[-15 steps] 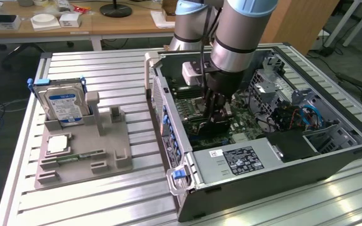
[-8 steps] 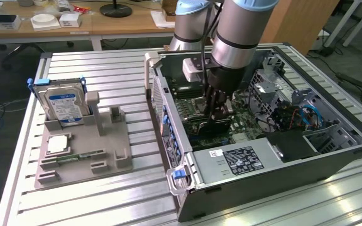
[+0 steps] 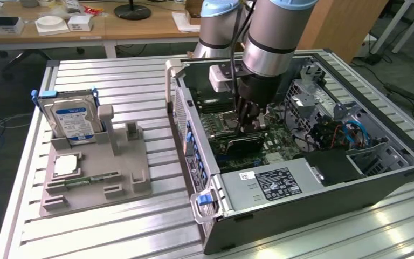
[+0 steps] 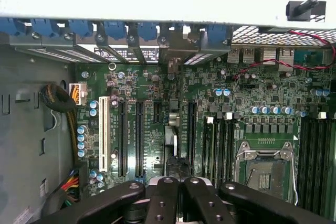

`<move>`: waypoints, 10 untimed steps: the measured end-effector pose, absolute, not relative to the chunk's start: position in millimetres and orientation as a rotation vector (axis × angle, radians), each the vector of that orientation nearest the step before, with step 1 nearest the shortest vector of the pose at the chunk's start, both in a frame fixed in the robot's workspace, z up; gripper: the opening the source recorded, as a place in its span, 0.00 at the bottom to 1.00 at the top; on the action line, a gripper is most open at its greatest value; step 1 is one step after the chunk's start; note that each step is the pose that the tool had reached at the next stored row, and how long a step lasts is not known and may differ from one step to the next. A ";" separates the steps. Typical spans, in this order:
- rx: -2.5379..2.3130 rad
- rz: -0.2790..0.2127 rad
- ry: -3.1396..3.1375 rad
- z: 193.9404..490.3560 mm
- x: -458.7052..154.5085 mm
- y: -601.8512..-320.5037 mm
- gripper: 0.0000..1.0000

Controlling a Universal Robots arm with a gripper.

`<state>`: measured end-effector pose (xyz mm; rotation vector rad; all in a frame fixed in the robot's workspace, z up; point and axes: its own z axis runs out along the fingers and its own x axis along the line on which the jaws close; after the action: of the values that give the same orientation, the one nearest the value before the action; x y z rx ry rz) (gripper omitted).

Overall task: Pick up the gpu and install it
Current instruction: 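Press down on the gpu until it lock into place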

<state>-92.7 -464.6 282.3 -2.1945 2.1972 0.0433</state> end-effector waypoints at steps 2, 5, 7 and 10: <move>-2.195 0.043 2.197 282.3 -92.7 -464.6 0.10; -2.195 0.043 2.197 282.3 -92.7 -464.6 0.10; -2.195 0.043 2.197 282.3 -92.7 -464.6 0.10; -2.195 0.043 2.197 282.3 -92.7 -464.6 0.10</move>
<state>-92.7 -464.6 282.3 -2.1946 2.1972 0.0433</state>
